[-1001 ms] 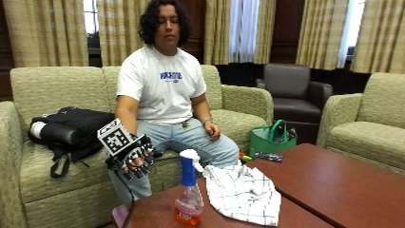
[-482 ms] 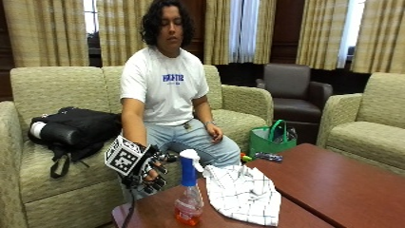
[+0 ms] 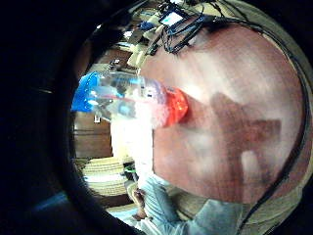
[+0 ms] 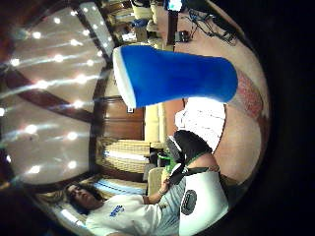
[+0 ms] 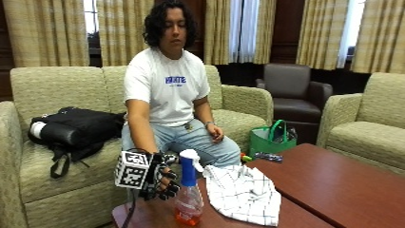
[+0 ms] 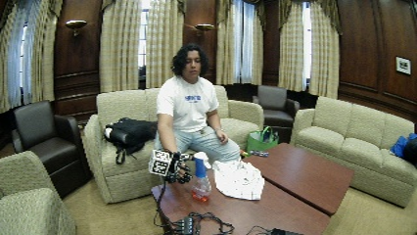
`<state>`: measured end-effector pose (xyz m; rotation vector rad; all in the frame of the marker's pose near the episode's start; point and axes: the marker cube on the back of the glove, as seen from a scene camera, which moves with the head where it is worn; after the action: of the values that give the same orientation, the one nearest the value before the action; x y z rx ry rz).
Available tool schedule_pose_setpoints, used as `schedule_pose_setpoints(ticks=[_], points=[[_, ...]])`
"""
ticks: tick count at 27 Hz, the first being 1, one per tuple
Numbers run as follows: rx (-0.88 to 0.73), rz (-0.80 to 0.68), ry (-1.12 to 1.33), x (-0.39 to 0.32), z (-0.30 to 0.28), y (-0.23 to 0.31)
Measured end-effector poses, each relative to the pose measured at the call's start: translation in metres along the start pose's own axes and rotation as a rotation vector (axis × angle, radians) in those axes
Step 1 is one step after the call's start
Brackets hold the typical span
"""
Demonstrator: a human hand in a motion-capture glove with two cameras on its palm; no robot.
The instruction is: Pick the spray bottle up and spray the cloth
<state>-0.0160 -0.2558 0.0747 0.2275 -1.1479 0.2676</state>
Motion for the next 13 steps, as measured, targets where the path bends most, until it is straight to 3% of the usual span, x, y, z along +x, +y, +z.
schedule_pose_setpoints(ticks=[13], points=[[-0.022, -0.007, -0.041, -0.001, 0.026, -0.040]])
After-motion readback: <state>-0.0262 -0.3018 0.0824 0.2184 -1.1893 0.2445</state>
